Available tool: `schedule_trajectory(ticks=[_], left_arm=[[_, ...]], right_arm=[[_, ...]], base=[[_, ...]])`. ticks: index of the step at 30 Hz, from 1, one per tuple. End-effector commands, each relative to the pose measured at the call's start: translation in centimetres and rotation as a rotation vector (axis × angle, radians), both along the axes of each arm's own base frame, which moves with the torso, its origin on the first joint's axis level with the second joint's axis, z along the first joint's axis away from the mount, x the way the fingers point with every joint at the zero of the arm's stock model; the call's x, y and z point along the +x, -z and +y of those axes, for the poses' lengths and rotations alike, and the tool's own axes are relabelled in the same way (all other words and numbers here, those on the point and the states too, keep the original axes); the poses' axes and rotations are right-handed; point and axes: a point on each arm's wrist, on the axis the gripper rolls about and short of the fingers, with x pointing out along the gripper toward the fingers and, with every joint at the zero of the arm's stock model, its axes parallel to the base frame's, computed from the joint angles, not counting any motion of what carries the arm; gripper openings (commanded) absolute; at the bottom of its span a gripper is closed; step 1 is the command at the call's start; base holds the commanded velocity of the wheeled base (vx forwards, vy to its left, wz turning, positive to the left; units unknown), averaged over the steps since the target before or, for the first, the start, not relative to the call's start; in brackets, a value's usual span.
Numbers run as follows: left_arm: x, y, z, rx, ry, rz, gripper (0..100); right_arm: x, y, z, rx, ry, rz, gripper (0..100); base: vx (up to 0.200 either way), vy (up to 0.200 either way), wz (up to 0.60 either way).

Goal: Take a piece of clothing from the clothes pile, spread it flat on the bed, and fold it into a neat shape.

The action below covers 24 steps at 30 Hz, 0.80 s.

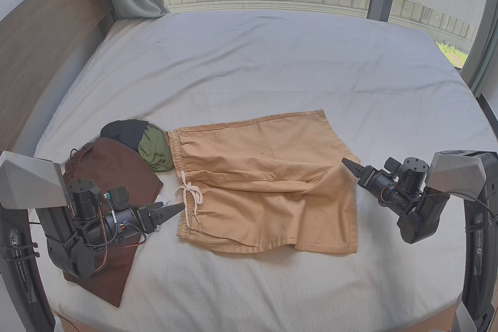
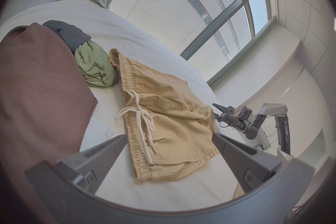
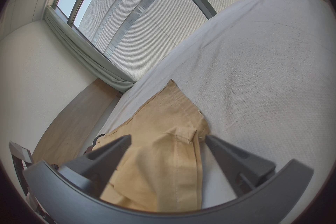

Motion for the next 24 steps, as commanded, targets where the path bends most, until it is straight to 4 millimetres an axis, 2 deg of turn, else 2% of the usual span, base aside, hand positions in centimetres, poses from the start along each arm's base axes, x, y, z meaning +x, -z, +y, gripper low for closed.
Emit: schedule_trajectory(ticks=[1, 8, 14, 24], left_arm=[[0.0, 0.0, -0.1, -0.001, 0.003, 0.002, 100], [0.0, 0.1, -0.1, -0.003, 0.007, 0.006, 100], [0.0, 1.1, -0.1, 0.0, 0.006, 0.037, 100], [-0.1, 2.1, -0.1, 0.004, 0.008, 0.074, 100]], right_arm=[[-2.3, -1.6, 0.0, -0.045, -0.038, 0.009, 100], [-6.2, -2.2, -0.6, -0.149, -0.156, 0.04, 100], [-8.9, -2.0, -0.5, -0.179, -0.246, 0.087, 100], [-10.7, -1.8, 0.1, -0.213, -0.327, 0.103, 100]], base=[[0.0, 0.0, 0.0], [0.0, 0.0, 0.0], [0.0, 0.0, 0.0], [0.0, 0.0, 0.0]])
